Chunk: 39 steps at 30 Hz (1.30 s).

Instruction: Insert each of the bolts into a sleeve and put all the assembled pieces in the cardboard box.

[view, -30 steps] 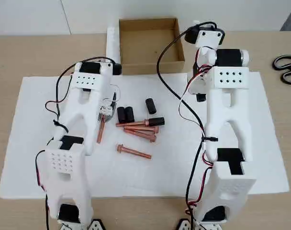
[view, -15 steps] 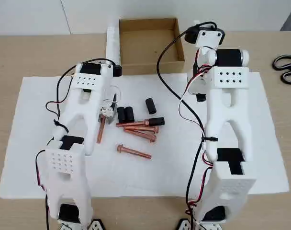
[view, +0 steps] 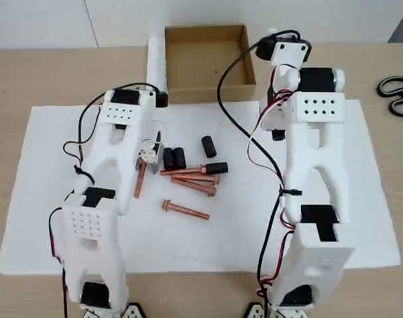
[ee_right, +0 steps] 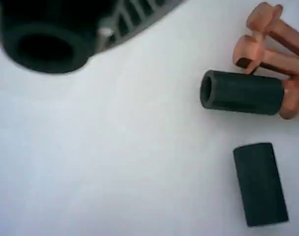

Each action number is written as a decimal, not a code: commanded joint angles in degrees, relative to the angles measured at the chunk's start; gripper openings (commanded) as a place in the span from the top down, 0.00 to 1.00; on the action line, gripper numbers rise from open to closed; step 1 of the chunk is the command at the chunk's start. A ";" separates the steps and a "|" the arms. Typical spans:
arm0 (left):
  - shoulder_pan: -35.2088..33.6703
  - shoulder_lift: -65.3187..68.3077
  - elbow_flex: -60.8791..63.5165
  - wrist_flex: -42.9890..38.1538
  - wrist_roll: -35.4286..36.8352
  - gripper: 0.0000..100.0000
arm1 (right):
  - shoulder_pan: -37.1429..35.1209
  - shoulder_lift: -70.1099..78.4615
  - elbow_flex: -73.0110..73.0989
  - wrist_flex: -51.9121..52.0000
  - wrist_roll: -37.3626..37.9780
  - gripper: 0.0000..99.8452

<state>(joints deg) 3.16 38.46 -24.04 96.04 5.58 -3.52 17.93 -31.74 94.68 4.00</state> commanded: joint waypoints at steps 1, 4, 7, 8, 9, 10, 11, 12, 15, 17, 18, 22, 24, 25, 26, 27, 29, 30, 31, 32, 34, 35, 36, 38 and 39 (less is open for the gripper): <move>-0.26 -3.08 1.63 -2.20 -0.62 0.87 | 0.48 -3.56 -0.26 0.48 0.00 1.00; -0.35 -3.43 2.33 -2.99 -0.62 0.87 | 0.48 -3.56 -0.26 0.48 0.00 1.00; -0.35 -3.43 2.51 -3.78 -0.53 0.87 | 0.48 -3.56 -0.26 0.48 0.00 1.00; -0.35 -3.43 2.51 -3.87 -0.44 0.87 | 0.48 -3.56 -0.26 0.48 0.00 1.00; -0.35 -3.43 2.51 -3.96 -0.35 0.87 | 0.48 -3.56 -0.26 0.48 0.00 1.00; -0.35 -3.16 2.51 -4.40 -0.26 0.87 | 0.48 -3.56 -0.26 0.48 0.00 1.00; -0.44 -3.16 2.51 -4.66 -0.18 0.87 | 0.48 -3.56 -0.26 0.48 0.00 1.00; -0.44 -3.16 2.51 -4.66 -0.18 0.87 | 0.48 -3.56 -0.26 0.48 0.00 1.00; -0.44 -3.08 2.59 -5.10 0.26 0.87 | 0.48 -3.56 -0.26 0.48 0.00 1.00; -0.44 -3.08 2.59 -5.36 0.53 0.87 | 0.48 -3.56 -0.26 0.48 0.00 1.00; -0.44 -3.08 2.59 -5.36 0.53 0.88 | 0.48 -3.56 -0.26 0.48 0.00 1.00; -0.44 -3.08 2.59 -5.36 0.53 0.92 | 0.48 -3.56 -0.26 0.48 0.00 1.00; -0.44 -2.99 2.59 -5.45 0.53 0.94 | 0.48 -3.56 -0.26 0.48 0.00 1.00; -0.44 -2.99 2.68 -5.45 0.53 0.94 | 0.48 -3.56 -0.26 0.48 0.00 1.00; -0.44 -2.99 2.68 -5.45 0.53 0.94 | 0.48 -3.65 -0.26 0.48 0.00 1.00; -0.44 -2.99 2.95 -5.63 0.53 0.94 | 0.48 -3.65 -0.26 0.48 0.00 1.00; -0.44 -2.99 4.79 -7.12 0.53 0.94 | 0.48 -3.65 -0.26 0.48 0.00 1.00; -0.44 -2.99 6.02 -8.09 0.53 0.94 | 0.48 -3.65 -0.26 0.48 0.00 1.00; -0.44 -2.99 7.52 -9.05 0.62 0.94 | 0.48 -3.65 -0.26 0.48 0.00 1.00; -0.44 -3.08 8.84 -10.02 0.62 0.94 | 0.48 -3.65 -0.26 0.48 0.00 1.00; -0.44 -3.08 10.86 -11.34 0.70 0.94 | 0.57 -3.65 -0.26 0.57 0.00 1.00; -0.44 -3.08 11.38 -11.69 0.70 0.94 | 0.57 -3.65 -0.26 0.57 0.00 1.00; -0.44 -3.25 11.65 -11.96 0.70 0.95 | 0.57 -3.65 -0.26 0.57 0.00 1.00; -0.44 -3.43 11.65 -11.96 0.70 0.98 | 0.57 -3.65 -0.26 0.57 0.00 1.00; -0.44 -3.52 11.65 -11.96 0.70 0.99 | 0.57 -3.65 -0.26 0.57 0.00 1.00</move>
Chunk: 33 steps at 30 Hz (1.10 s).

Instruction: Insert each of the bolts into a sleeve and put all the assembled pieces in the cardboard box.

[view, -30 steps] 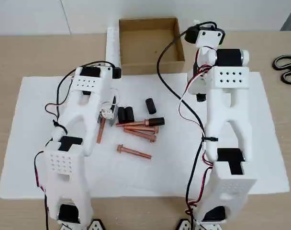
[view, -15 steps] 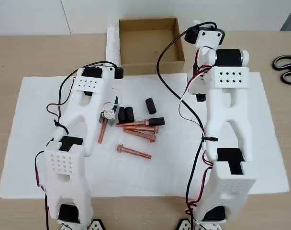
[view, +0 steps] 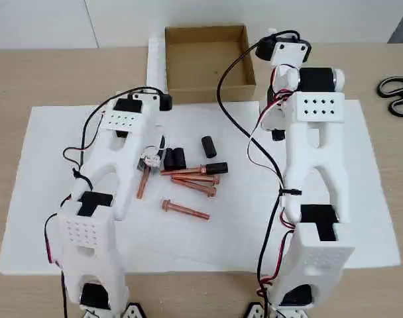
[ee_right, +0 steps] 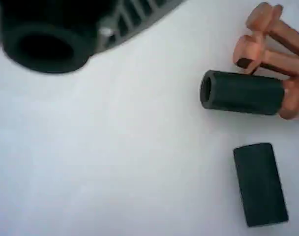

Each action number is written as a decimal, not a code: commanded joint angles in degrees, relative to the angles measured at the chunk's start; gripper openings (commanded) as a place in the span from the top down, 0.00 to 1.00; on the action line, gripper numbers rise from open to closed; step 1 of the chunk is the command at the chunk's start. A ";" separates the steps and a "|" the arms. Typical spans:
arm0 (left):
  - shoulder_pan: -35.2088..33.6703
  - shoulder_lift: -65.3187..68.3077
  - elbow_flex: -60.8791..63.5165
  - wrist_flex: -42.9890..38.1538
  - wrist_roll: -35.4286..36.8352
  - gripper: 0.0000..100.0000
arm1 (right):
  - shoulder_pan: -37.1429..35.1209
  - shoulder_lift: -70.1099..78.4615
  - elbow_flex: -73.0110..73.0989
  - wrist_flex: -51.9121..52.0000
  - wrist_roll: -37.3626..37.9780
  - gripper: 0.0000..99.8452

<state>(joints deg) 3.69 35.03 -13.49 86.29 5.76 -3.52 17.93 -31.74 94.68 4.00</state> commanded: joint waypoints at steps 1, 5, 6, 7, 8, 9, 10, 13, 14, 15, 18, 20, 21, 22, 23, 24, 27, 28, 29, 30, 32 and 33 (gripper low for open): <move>-0.97 -0.09 1.10 -2.20 0.53 0.99 | 0.57 -3.65 -0.26 0.57 0.00 1.00; -0.97 -0.09 1.10 -2.20 0.53 0.99 | 0.57 -3.65 -0.26 0.57 0.00 1.00; -0.97 -0.18 1.01 -2.20 0.53 0.99 | 0.57 -3.65 -0.26 0.57 0.00 1.00; -0.97 -0.18 0.84 -2.02 0.53 0.99 | 0.57 -3.65 -0.26 0.57 0.00 1.00; -0.97 -0.18 0.75 -2.02 0.53 0.99 | 0.57 -3.65 -0.26 0.57 0.00 1.00; -0.97 -0.62 0.75 -1.93 0.44 0.99 | 0.57 -3.65 -0.26 0.57 0.00 1.00; -0.88 -1.49 0.75 -1.76 0.26 0.99 | 0.57 -3.65 -0.26 0.57 0.00 1.00; -0.70 -5.36 0.92 -0.79 0.09 0.99 | 0.57 -3.65 -0.26 0.57 0.00 1.00; -0.62 -6.77 0.92 -0.44 0.00 0.99 | 0.57 -3.74 -0.26 0.57 0.00 1.00; -0.70 -8.35 0.92 -0.35 -0.09 0.99 | 0.48 -3.82 -0.26 0.57 0.00 1.00; -0.88 -13.01 0.92 1.49 -1.58 0.99 | 0.57 -4.09 -0.62 0.40 -1.49 1.00; -0.88 -15.91 0.84 3.25 -1.76 0.99 | 0.57 -4.18 -0.62 0.04 -2.02 1.00; -0.88 -17.41 0.84 3.96 -2.20 0.99 | 0.57 -4.44 -0.70 -0.04 -2.02 1.00; -0.88 -18.64 0.84 4.48 -2.64 0.99 | 0.48 -5.05 -0.70 -0.04 -2.02 1.00; -0.88 -19.69 0.84 4.92 -2.64 0.99 | 0.40 -6.37 -0.70 0.04 -2.11 1.00; -0.88 -20.48 0.84 5.19 -2.37 0.99 | 0.40 -8.13 -0.70 0.22 -2.11 1.00; -0.88 -22.15 0.84 5.80 -1.93 0.99 | 0.13 -14.55 -0.35 0.40 -2.11 0.99; -0.88 -22.51 0.75 5.98 -0.88 0.99 | 0.13 -17.01 -0.35 0.40 -2.11 0.99; -0.88 -22.95 0.75 6.24 0.35 0.99 | 0.13 -19.56 -0.35 0.48 -2.11 0.99; -0.88 -23.56 0.75 6.42 1.05 0.99 | 0.22 -21.93 -0.18 0.48 -2.11 0.99; -0.79 -25.41 0.75 6.42 1.23 0.99 | 0.40 -26.77 2.55 0.22 -2.11 0.99; -0.62 -26.73 0.75 6.42 1.23 0.99 | 0.31 -29.32 4.57 0.04 -2.11 0.99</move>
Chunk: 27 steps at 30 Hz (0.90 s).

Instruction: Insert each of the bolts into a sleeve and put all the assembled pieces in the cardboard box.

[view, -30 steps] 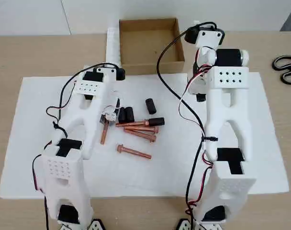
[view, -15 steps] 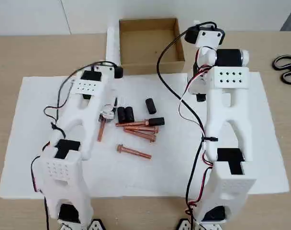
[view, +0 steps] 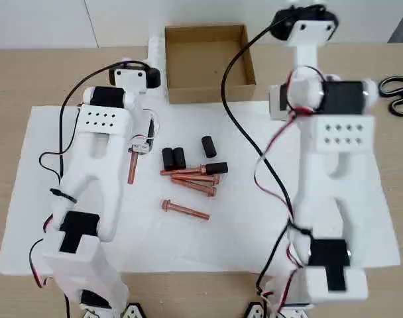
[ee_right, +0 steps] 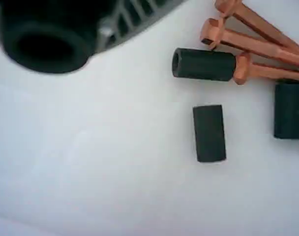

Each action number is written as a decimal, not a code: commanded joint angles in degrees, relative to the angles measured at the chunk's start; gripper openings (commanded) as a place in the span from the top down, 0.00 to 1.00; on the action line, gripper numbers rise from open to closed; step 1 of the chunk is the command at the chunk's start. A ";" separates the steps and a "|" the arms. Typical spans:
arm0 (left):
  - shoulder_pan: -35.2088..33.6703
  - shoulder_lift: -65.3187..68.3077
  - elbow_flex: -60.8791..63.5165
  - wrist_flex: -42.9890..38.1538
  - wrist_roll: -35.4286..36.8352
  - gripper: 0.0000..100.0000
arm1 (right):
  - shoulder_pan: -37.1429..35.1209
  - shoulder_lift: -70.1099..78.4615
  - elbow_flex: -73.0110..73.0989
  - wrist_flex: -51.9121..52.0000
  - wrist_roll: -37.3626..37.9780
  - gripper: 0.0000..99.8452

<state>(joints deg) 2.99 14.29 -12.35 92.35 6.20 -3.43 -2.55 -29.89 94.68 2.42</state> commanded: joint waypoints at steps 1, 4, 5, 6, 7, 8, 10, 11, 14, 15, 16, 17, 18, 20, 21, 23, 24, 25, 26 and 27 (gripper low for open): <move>0.18 -7.74 -0.40 0.35 0.88 0.99 | 0.13 -11.30 5.19 -0.04 -0.53 0.99; 0.26 -15.21 -0.92 -0.18 1.23 0.99 | -0.57 -19.47 14.33 -1.71 -0.26 0.99; 0.26 -18.02 -1.71 -0.18 1.23 0.99 | -0.57 -22.64 17.76 -2.59 -0.09 0.99; 0.26 -20.84 -2.51 -0.18 1.23 0.99 | -0.57 -25.80 21.54 -3.56 0.00 0.99; 0.26 -23.47 -3.12 -0.18 1.32 0.99 | -0.57 -29.05 25.67 -5.05 0.44 0.99; 0.26 -26.02 -3.56 -0.18 1.41 0.99 | -0.57 -32.40 30.24 -6.90 1.32 0.99; 0.26 -29.98 -3.47 -0.18 2.46 0.99 | -0.84 -38.73 39.38 -11.21 3.69 0.99; 0.18 -31.30 -3.30 0.09 3.87 0.99 | -0.66 -41.54 43.78 -14.02 4.22 0.99; -0.18 -32.70 -2.15 0.35 6.95 0.99 | -0.48 -49.45 54.86 -22.46 4.40 0.99; -0.18 -32.70 -1.80 0.35 7.47 0.99 | -0.40 -51.82 57.67 -24.66 4.40 1.00; -0.09 -32.70 -1.71 0.35 8.00 0.99 | -0.40 -54.02 59.96 -26.51 4.40 1.00; 0.18 -32.70 -1.71 0.18 8.79 0.99 | -0.40 -56.22 62.07 -28.26 4.40 1.00; 0.26 -32.70 -1.71 0.00 9.76 0.99 | -0.31 -58.33 63.82 -29.67 4.48 1.00; 0.62 -32.70 -1.71 -0.09 11.43 0.99 | -0.40 -62.37 67.34 -32.57 4.22 1.00; 1.23 -32.62 -1.71 -0.09 11.78 0.99 | -0.40 -64.40 68.84 -33.63 4.13 1.00; 2.20 -32.70 -1.71 -0.09 11.78 0.99 | -0.57 -68.62 71.82 -34.95 4.04 1.00; 2.99 -32.70 -1.71 -0.09 11.87 0.99 | -0.84 -70.64 73.41 -35.74 4.04 1.00; 3.69 -32.70 -1.71 -0.09 11.87 0.99 | -0.84 -72.75 75.16 -36.70 4.04 1.00; 4.31 -32.70 -1.71 -0.09 11.87 0.99 | -0.84 -74.86 76.84 -37.67 4.04 1.00; 4.57 -32.70 -1.71 -0.09 11.87 0.99 | -0.84 -77.05 78.33 -38.64 4.04 1.00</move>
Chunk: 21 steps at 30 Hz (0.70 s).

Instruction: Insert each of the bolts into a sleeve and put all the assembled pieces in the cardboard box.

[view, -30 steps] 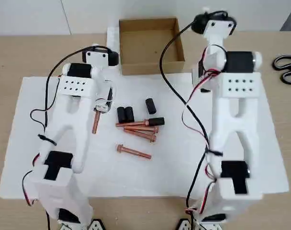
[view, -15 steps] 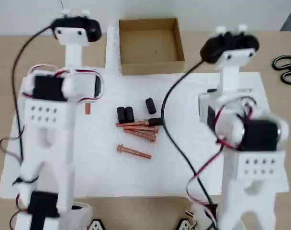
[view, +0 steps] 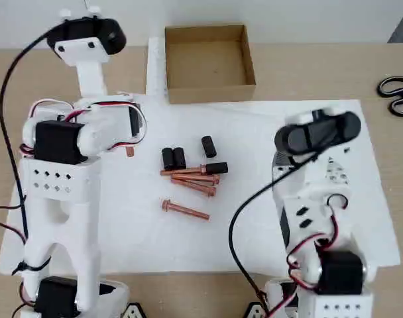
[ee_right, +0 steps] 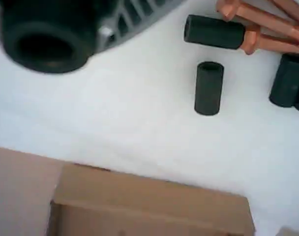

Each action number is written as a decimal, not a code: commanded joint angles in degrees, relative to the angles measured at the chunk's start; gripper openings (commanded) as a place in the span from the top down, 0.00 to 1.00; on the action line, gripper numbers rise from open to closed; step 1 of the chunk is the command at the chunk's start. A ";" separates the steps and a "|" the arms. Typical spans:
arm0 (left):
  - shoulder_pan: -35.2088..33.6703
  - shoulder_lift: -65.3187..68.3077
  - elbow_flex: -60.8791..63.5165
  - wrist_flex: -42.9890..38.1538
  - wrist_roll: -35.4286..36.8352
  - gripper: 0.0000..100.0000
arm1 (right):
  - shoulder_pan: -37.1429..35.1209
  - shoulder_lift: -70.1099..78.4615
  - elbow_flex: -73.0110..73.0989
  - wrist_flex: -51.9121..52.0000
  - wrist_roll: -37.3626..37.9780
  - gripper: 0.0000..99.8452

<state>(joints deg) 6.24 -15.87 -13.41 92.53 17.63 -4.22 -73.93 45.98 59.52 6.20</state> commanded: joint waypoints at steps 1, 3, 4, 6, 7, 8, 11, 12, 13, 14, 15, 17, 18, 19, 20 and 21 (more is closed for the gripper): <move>1.67 -2.55 -0.66 -0.26 0.44 0.99 | -0.04 -7.69 3.87 -4.18 0.26 1.00; 1.67 -2.46 -0.66 -0.26 0.44 0.99 | -0.04 -11.38 7.30 -5.41 0.62 1.00; 1.67 -2.37 -0.66 -0.26 0.44 0.99 | 0.31 -12.88 8.97 -6.46 0.70 1.00; 1.67 -2.20 -0.66 -0.26 0.44 0.99 | 0.40 -15.34 12.48 -8.31 0.79 1.00; 1.67 -2.11 -0.57 -0.26 0.53 0.99 | 0.40 -16.40 14.24 -9.10 0.79 1.00; 1.67 -2.11 -0.57 -0.44 0.53 0.99 | 0.31 -17.19 15.82 -9.71 0.79 1.00; 1.67 -2.11 -0.57 -1.85 2.55 0.99 | 0.31 -19.21 19.87 -11.21 0.44 1.00; 1.67 -2.11 -0.57 -2.37 3.78 0.99 | 0.22 -19.74 20.75 -11.56 0.44 1.00; 1.67 -2.11 -0.57 -2.81 5.01 0.99 | 0.04 -20.26 21.45 -12.00 0.35 1.00; 1.76 -2.11 -0.57 -3.43 6.33 0.99 | 0.04 -21.05 21.98 -12.35 0.35 1.00; 1.76 -2.11 -0.57 -4.13 7.47 0.99 | 0.04 -21.93 22.42 -12.44 0.26 1.00; 1.93 -2.11 -0.57 -5.27 8.53 0.99 | 0.04 -24.31 23.56 -12.79 0.26 1.00; 2.64 -2.11 -0.57 -5.54 8.53 0.99 | 0.04 -25.71 24.26 -12.70 0.26 1.00; 3.43 -2.11 -0.57 -5.54 8.53 0.99 | 0.04 -27.21 25.05 -12.70 0.26 1.00; 4.40 -2.11 -0.57 -5.63 8.53 0.99 | 0.04 -28.79 25.93 -12.53 0.09 1.00; 5.54 -2.11 -0.57 -5.63 8.53 0.99 | 0.04 -30.11 26.81 -12.53 -0.70 1.00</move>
<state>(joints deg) 9.41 -15.87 -13.41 88.48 25.63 -3.87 -100.66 72.09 48.44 6.20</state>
